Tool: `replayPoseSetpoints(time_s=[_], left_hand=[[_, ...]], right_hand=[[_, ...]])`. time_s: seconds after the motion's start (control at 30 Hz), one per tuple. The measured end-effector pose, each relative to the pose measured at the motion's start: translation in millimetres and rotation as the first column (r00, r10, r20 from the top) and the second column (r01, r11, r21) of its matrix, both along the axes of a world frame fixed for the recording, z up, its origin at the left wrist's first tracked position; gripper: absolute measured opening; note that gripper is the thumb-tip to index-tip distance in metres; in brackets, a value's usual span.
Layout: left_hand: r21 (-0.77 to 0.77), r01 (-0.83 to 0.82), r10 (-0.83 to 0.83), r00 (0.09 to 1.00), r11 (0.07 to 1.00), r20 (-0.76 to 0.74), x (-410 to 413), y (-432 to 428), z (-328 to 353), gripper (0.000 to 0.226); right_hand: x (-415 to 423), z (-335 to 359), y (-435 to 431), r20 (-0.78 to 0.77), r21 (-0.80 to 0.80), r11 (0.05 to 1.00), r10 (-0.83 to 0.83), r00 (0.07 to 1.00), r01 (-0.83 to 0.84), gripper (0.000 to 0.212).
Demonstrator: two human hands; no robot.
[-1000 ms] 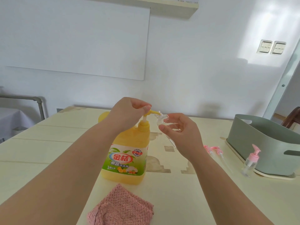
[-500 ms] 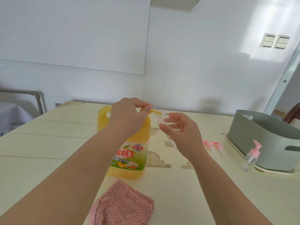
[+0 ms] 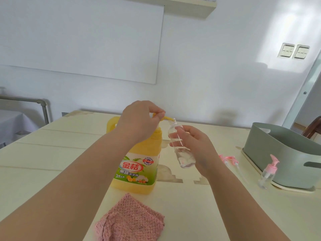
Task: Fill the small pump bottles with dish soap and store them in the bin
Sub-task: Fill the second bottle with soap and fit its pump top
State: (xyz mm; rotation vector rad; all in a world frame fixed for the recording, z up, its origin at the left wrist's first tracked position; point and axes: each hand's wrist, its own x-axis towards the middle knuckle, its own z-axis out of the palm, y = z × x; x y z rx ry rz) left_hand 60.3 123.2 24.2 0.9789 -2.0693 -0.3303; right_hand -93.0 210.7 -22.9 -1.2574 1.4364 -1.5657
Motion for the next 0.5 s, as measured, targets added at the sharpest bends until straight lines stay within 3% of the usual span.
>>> replayPoseSetpoints(time_s=[0.23,0.33,0.5], left_hand=[[0.068,0.048,-0.04,0.993,0.997,-0.109,-0.2,5.8,-15.9,0.024],[0.019,0.03,-0.028,0.992,0.999,-0.122,-0.3,9.2,-23.7,0.025],[-0.085,-0.038,0.032,0.997,0.996,-0.072,-2.9,10.8,-31.4,0.026]], right_hand=[[-7.6,3.7,-0.6,0.174,0.044,0.98,0.182,0.968,-0.192,0.037],[-8.3,-1.9,-4.1,0.182,0.035,0.976,0.204,0.962,-0.214,0.051],[-9.3,-8.5,-6.6,0.202,0.033,0.973,0.216,0.955,-0.227,0.052]])
